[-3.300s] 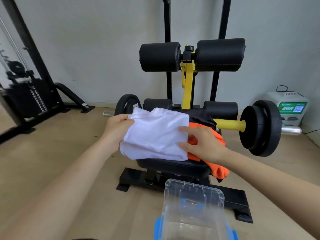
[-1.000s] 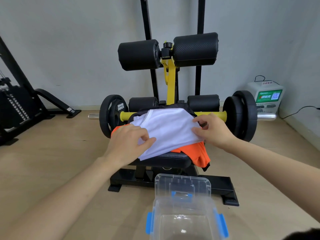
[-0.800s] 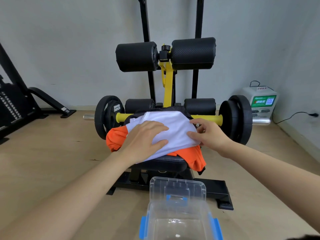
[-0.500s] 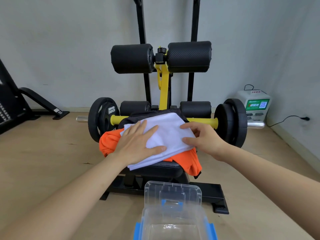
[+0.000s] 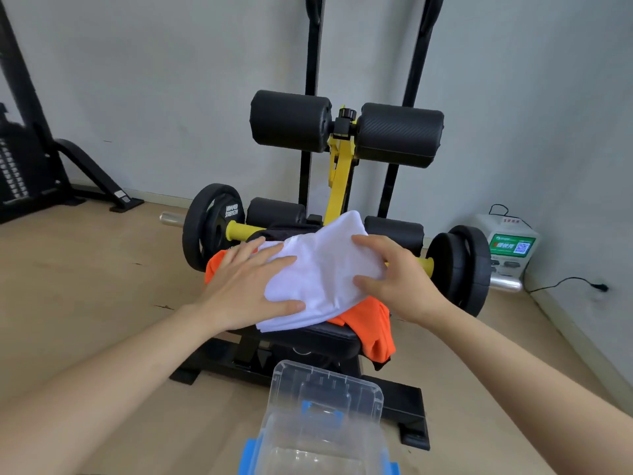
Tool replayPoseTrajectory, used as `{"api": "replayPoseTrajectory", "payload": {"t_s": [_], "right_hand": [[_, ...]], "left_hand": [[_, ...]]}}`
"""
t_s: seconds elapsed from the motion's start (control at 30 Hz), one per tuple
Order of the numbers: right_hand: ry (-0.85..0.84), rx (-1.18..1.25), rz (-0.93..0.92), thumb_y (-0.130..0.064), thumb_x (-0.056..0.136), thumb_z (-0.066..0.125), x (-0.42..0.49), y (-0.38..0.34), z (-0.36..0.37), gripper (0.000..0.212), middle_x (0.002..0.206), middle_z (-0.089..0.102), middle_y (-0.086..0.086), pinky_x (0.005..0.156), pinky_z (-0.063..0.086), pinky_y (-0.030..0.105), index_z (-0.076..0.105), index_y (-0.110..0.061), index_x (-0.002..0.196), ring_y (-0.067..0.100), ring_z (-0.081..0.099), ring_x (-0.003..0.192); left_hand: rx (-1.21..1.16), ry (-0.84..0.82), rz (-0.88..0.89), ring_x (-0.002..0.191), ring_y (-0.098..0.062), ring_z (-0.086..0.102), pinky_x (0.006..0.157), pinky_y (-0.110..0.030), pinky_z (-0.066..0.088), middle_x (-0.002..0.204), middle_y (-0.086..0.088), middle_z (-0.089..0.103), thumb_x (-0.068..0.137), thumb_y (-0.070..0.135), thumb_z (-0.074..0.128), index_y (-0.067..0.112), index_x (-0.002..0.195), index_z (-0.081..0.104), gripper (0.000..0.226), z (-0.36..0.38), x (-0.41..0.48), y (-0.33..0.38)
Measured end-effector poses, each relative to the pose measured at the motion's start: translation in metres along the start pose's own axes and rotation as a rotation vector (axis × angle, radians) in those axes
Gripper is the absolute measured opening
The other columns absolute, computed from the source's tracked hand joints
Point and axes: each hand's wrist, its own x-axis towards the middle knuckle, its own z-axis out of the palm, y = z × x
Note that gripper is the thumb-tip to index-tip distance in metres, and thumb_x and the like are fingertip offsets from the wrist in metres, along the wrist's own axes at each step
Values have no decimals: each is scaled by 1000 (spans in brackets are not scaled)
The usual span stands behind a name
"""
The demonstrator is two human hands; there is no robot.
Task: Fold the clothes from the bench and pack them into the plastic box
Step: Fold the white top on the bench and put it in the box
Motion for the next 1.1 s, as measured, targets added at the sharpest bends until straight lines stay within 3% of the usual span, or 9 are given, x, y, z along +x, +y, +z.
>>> {"api": "replayPoseTrajectory", "payload": {"t_s": [0.33,0.43,0.5,0.6,0.67,0.87,0.93,1.0,1.1], "right_hand": [[-86,-52,-133,1,77,61,1,-45,29,78,140,54,-7,94,44,21,42,-25,148,9,53,118],[-152,-80,-176,2,79,61,1,-56,47,76,129,56,-10,80,36,3,41,-22,149,-8,53,91],[-233,-88,-198,-4,83,64,0,-60,59,75,113,54,-14,73,38,5,39,-25,150,-8,55,78],[-362,-131,-231,-26,84,73,-5,-58,71,73,117,65,-5,87,50,25,40,-30,149,6,61,98],[-387,-203,-283,-29,83,74,-9,-56,72,61,124,67,-1,94,49,28,52,-22,140,12,61,110],[-411,-214,-380,-17,84,70,-21,-48,69,45,129,65,-8,100,43,17,64,-17,129,3,55,120],[-283,-112,-322,-10,85,67,-25,-45,65,32,116,70,-11,94,43,10,72,-17,115,-1,59,111],[-72,-48,-212,-9,86,67,-23,-42,59,19,100,73,-13,83,48,14,76,-19,99,2,64,94],[89,-145,0,-28,84,73,-12,-36,54,10,83,68,-10,70,46,24,71,-21,90,6,61,76]], "left_hand": [[17,-107,-15,153,-16,2,123,-43,9,166,20,2,66,94,25,48,156,8,102,7,-26,-19],[-130,-63,-26,150,-13,8,120,-45,16,163,22,16,67,85,43,45,154,25,97,5,-26,-28],[-352,70,-114,141,-13,28,113,-45,31,148,21,44,69,66,51,42,141,48,76,-3,-26,-38],[-622,349,-246,120,-14,49,100,-41,44,119,16,63,77,38,55,30,117,66,43,-18,-21,-48],[-622,407,-202,114,-12,52,97,-40,46,114,16,64,81,34,55,29,114,67,35,-20,-19,-49],[-379,125,121,135,-8,29,113,-41,32,144,26,47,90,53,48,46,131,59,43,-6,-11,-36],[-257,-23,146,140,-8,20,117,-44,25,151,29,36,87,63,44,54,134,53,48,-5,-12,-32],[-201,-101,140,141,-9,18,117,-45,25,153,29,32,80,73,41,58,135,48,57,-5,-15,-34],[-183,-133,131,141,-9,19,113,-41,32,154,28,28,78,76,52,58,137,44,63,-9,-17,-39]]}}
